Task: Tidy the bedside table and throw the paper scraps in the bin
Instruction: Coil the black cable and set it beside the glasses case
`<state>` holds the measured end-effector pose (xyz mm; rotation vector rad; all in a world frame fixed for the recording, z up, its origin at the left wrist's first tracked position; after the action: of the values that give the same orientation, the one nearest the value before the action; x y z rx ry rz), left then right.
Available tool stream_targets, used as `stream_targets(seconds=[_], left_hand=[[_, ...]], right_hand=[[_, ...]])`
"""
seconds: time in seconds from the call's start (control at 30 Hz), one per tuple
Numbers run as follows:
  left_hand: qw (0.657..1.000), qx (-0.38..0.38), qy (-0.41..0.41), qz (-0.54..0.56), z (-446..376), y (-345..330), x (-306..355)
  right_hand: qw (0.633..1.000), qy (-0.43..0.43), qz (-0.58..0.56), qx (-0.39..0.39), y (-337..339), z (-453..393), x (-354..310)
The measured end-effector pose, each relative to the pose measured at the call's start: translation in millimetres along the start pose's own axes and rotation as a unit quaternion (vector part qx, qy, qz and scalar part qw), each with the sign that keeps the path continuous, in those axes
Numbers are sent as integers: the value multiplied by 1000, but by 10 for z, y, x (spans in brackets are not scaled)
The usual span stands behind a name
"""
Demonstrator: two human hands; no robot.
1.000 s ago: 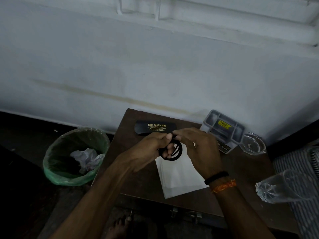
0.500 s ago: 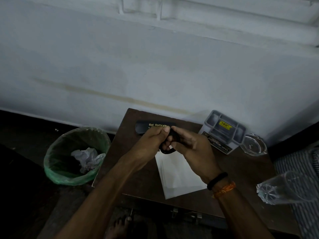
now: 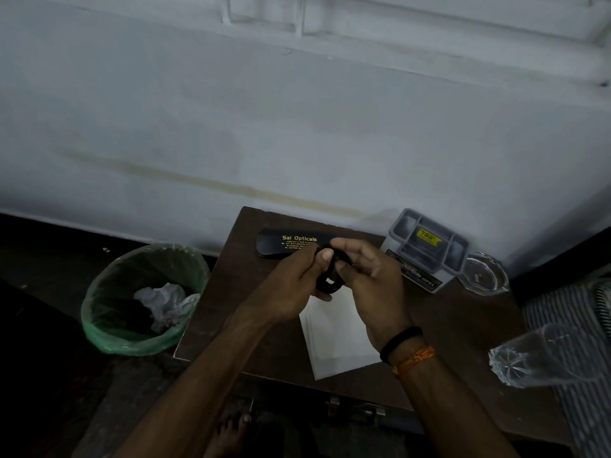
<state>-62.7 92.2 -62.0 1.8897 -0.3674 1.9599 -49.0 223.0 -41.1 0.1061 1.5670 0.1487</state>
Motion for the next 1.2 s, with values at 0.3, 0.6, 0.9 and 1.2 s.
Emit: stream_targets(seconds=[0.3, 0.6, 0.9, 1.2], left_hand=[[999, -7, 8, -47, 13, 52, -86], [998, 43, -15, -32, 4, 88, 11], [998, 11, -44, -33, 30, 13, 143], [994, 5, 1, 113, 48, -18, 153]], right_hand=[[987, -71, -137, -45, -6, -27, 49], [977, -89, -166, -100, 44, -48, 78], [971, -82, -209, -76, 90, -78, 86], [968, -64, -234, -69, 96, -71, 62]])
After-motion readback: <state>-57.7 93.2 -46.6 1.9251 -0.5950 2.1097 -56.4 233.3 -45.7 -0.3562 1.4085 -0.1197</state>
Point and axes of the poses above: each hand's wrist, its own z-axis away from the middle knuckle, its own y-axis out of the back of the hand, x = y × z, the point moved 5 cm from there along -z, towards the middle knuckle, and after that the axes turned 6 degrees about -x, right-handed, at the moved point
